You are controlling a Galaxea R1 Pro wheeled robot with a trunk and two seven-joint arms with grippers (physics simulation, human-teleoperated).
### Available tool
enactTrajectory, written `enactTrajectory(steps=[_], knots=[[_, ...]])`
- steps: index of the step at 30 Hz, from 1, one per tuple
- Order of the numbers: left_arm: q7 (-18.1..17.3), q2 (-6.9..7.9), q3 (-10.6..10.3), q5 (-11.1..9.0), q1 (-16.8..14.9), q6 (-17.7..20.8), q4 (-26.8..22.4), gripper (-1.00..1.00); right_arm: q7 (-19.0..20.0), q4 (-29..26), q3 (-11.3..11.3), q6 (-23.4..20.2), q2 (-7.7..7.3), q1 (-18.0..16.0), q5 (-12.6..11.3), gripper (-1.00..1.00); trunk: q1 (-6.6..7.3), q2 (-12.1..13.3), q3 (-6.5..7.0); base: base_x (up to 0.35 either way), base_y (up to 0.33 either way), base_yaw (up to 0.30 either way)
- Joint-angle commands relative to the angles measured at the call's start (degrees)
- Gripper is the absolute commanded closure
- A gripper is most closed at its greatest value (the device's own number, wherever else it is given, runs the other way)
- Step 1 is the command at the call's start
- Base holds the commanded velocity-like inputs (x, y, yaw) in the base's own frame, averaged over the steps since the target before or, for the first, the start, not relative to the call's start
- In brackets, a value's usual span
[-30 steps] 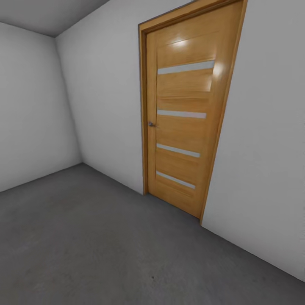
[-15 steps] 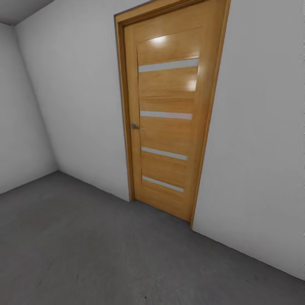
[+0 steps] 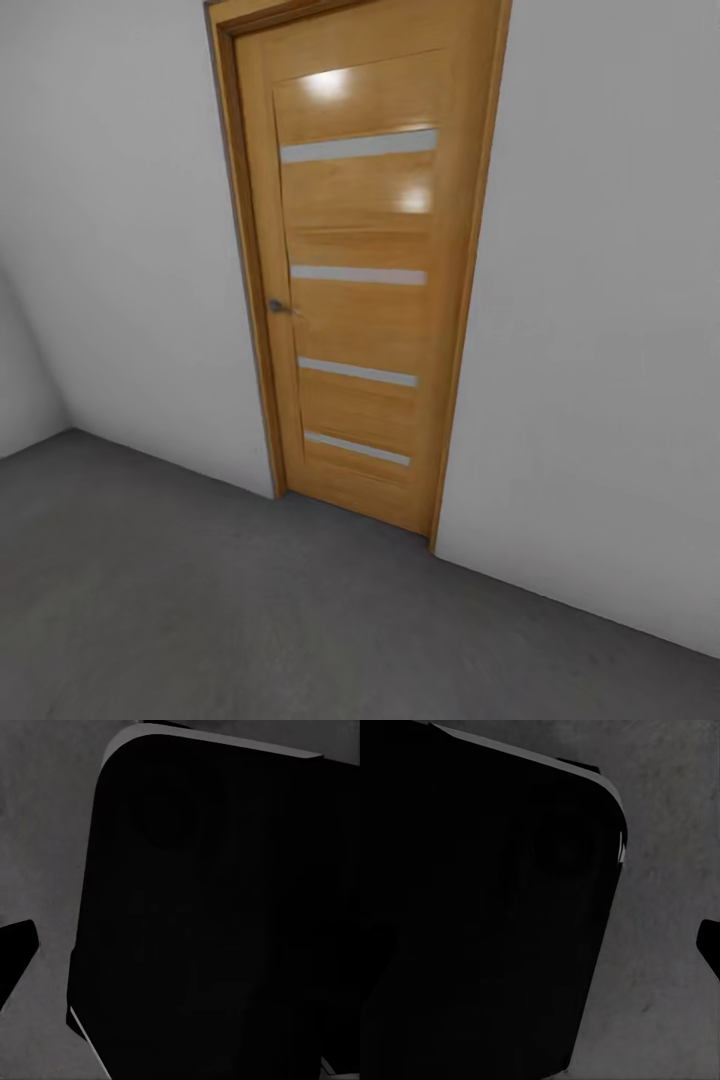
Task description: Move the two storage containers from the living room to the garage. In the garage, place one container on the floor and stack the other container on top of it (either order is fine).
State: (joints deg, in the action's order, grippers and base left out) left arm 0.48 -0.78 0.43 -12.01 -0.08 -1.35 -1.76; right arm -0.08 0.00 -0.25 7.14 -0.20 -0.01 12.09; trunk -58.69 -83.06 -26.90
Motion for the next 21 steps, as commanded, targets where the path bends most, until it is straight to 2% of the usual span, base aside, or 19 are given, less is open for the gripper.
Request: enactTrajectory(steps=[1, 21], knots=[[0.1, -0.01, 0.0, -0.3, 0.0, -0.1, 0.0, -1.00, 0.0, 0.0, 0.0, 0.2, 0.00, 0.0, 0.4, -1.00, -0.03, 0.0, -0.04, 0.323, 0.142, -0.082], [0.1, -0.01, 0.0, -0.3, 0.0, -0.3, 0.0, -1.00, 0.0, 0.0, 0.5, 0.1, -0.18, 0.0, 0.7, -1.00, -0.03, 0.0, -0.05, 0.323, 0.142, -0.008]])
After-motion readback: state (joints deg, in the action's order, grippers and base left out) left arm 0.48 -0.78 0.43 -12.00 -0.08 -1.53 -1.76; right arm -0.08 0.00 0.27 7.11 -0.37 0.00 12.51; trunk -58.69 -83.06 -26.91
